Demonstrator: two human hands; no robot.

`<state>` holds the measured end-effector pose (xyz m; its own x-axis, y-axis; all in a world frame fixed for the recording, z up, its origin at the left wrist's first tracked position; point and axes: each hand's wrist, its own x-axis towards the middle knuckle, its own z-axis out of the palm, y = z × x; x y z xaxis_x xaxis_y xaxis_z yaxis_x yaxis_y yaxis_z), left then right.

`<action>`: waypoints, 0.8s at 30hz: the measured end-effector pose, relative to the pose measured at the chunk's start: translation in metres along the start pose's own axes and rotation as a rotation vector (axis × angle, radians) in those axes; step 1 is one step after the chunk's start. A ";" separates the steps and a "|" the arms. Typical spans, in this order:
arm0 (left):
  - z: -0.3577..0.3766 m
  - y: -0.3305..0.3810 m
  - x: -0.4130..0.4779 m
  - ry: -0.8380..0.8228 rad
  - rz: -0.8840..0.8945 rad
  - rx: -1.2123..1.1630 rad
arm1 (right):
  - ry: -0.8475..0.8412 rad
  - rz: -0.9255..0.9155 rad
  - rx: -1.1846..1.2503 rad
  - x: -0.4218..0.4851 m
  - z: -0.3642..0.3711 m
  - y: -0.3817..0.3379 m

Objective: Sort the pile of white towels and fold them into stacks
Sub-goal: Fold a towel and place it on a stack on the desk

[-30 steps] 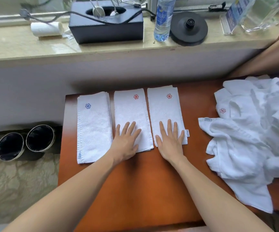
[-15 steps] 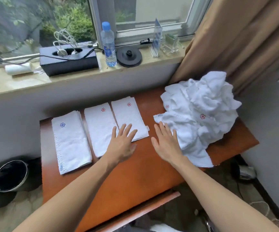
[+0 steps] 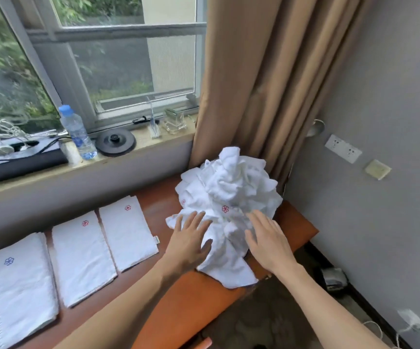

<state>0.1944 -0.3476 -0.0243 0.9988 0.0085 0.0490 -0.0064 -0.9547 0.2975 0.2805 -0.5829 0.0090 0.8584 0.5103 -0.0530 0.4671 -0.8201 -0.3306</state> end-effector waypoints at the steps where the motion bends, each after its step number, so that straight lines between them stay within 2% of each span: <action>1: 0.003 0.013 0.017 0.008 -0.001 -0.005 | 0.018 -0.003 0.004 0.008 -0.007 0.017; 12: 0.028 0.127 0.146 0.088 -0.110 -0.003 | -0.054 -0.147 0.101 0.091 -0.057 0.147; 17: 0.021 0.137 0.176 0.138 -0.172 0.016 | -0.101 -0.241 0.152 0.132 -0.071 0.162; 24: 0.024 0.119 0.212 0.296 -0.255 -0.073 | -0.285 -0.378 0.116 0.196 -0.046 0.158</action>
<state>0.4065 -0.4669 -0.0014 0.9114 0.3384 0.2342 0.2260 -0.8873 0.4021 0.5328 -0.6243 -0.0101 0.5331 0.8308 -0.1601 0.6944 -0.5377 -0.4782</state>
